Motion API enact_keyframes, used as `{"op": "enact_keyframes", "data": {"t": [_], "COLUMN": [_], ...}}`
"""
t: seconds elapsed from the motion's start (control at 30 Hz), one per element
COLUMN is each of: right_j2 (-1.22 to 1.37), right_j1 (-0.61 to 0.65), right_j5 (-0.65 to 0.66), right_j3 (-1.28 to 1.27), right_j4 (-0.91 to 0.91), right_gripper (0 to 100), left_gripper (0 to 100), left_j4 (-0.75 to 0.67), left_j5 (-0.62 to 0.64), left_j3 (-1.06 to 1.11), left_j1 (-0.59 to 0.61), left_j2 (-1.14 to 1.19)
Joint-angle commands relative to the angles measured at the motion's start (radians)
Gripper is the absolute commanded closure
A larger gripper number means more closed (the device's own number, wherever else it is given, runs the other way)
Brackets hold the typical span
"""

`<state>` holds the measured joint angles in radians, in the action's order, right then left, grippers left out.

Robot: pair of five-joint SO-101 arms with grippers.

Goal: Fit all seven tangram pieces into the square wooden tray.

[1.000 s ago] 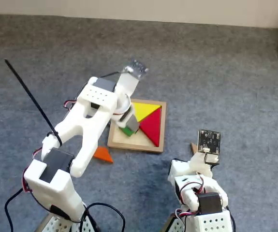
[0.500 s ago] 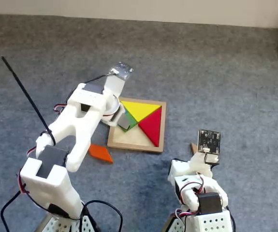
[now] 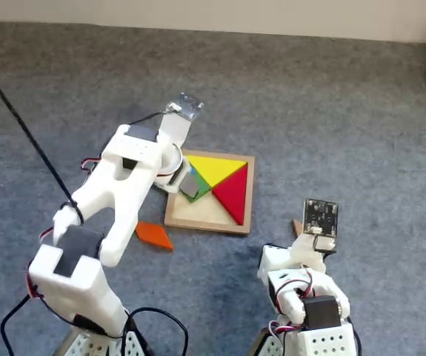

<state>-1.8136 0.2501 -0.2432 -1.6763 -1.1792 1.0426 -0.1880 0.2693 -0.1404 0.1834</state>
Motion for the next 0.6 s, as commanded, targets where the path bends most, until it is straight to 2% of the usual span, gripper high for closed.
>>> {"op": "enact_keyframes", "data": {"t": [0.0, 0.23, 0.4, 0.57], "right_j2": [-0.010, -0.010, -0.010, -0.010], "right_j1": [-0.015, -0.015, -0.015, -0.015], "right_j5": [-0.003, -0.003, -0.003, -0.003], "right_j3": [-0.147, -0.147, -0.147, -0.147], "right_j4": [-0.001, -0.001, -0.001, -0.001], "right_gripper": [99.2, 99.2, 99.2, 99.2], "left_gripper": [70, 70, 70, 70], "left_j4": [0.054, 0.026, 0.017, -0.037], "left_j5": [0.011, 0.115, 0.267, 0.396], "left_j3": [-0.015, 0.122, 0.120, 0.119], "left_j1": [0.022, 0.090, 0.186, 0.194], "left_j2": [-0.189, -0.355, -0.335, -0.245]}}
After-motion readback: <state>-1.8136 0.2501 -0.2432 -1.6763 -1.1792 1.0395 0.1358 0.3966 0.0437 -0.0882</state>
